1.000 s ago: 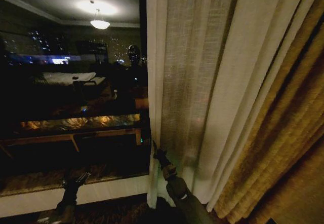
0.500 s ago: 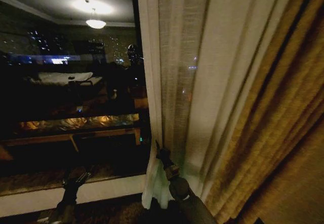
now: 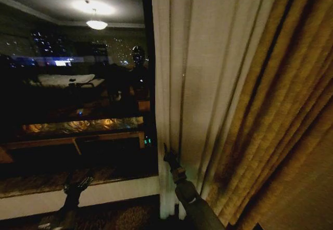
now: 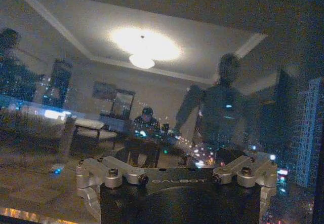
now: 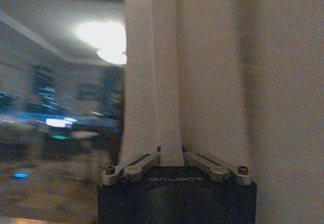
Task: Open the curtains by pulling them apart, changing their state from closed to fully open.
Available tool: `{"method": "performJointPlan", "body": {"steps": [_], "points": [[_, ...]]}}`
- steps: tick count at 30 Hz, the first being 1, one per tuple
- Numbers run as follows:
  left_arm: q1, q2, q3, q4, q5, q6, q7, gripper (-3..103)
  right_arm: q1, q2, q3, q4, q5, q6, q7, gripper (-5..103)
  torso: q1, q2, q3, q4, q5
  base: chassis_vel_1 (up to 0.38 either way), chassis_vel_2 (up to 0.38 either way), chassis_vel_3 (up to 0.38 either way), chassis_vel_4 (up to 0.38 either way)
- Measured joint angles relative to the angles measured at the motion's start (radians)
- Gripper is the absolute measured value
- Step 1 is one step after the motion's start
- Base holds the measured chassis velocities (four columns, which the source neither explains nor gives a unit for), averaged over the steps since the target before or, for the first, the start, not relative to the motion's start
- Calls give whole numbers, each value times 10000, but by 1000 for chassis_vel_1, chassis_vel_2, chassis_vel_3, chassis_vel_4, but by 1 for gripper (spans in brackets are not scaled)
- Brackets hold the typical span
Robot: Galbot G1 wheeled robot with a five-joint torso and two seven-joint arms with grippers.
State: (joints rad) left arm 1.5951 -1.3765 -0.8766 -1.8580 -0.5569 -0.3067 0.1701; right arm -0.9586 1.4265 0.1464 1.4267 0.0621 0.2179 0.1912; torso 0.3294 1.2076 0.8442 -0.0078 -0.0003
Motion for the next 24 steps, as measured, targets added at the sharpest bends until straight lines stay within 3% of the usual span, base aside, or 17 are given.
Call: {"method": "performJointPlan", "body": {"steps": [3,5,8,16,24], "points": [[0,-2,1,-1,0,0,0,100,232,-145,497,-207,354,-339,660,0,0,-1,1,-2,5,0,0,0,0],[0,-3,3,0,0,0,1,100,277,-207,670,-264,357,-361,708,0,0,0,0,-2,7,0,0,0,0],[0,-3,4,0,0,0,1,100,352,-375,1059,-341,333,-430,848,0,0,-1,1,-3,4,0,0,0,0],[0,-3,4,0,0,0,1,100,332,-892,2149,-406,-38,-953,2105,0,0,-1,2,-4,2,0,0,0,0],[1,-3,4,0,0,0,1,100,-527,-906,1548,611,330,-412,1072,-3,0,-1,2,-3,4,0,0,0,0]]}}
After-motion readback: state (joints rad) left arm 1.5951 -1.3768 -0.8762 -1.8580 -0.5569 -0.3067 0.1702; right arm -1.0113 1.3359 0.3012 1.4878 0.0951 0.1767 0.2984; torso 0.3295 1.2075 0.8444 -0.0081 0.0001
